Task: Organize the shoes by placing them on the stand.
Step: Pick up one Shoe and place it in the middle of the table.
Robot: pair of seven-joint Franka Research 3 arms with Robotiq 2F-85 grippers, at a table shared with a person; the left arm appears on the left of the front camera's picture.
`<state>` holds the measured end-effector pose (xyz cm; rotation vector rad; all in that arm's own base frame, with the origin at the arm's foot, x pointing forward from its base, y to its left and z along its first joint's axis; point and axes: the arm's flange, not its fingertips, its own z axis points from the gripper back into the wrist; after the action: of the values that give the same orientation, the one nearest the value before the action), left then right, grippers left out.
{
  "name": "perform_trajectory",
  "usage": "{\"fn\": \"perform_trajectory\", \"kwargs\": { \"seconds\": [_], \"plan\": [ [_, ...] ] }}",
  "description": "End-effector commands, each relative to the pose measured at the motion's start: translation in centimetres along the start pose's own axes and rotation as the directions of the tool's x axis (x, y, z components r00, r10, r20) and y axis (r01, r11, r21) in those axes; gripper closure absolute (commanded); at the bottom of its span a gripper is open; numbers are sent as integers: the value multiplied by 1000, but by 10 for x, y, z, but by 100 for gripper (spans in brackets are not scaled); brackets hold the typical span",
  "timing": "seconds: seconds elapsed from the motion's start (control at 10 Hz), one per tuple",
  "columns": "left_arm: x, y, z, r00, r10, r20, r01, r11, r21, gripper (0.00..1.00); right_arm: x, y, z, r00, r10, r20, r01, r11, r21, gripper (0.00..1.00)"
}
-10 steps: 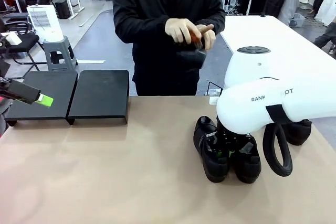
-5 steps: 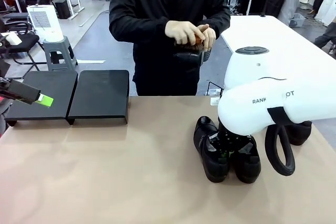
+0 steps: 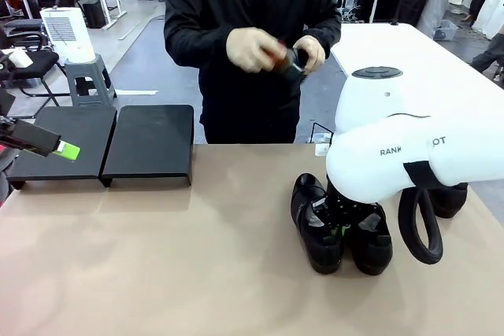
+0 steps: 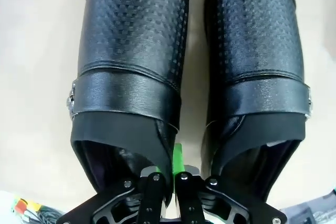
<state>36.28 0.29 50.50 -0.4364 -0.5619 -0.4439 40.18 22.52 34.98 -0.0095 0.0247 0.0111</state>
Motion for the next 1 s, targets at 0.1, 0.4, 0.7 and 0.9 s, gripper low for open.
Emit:
{"fn": "perform_trajectory", "kwargs": {
  "seconds": [0.1,0.4,0.7,0.9],
  "plan": [
    [0,2,0,1000,-8,9,9,1000,-19,0,-18,9,34,996,-26,83,27,1000,-6,100],
    [0,2,0,1000,-8,9,9,1000,-19,0,-31,8,59,993,-87,74,87,996,5,100],
    [0,2,0,1000,-8,9,9,1000,-19,0,-18,11,46,997,2,83,-3,1000,11,100],
    [0,2,0,1000,-8,9,9,1000,-19,0,-22,11,46,998,-12,62,12,1000,2,100]
  ]
}}
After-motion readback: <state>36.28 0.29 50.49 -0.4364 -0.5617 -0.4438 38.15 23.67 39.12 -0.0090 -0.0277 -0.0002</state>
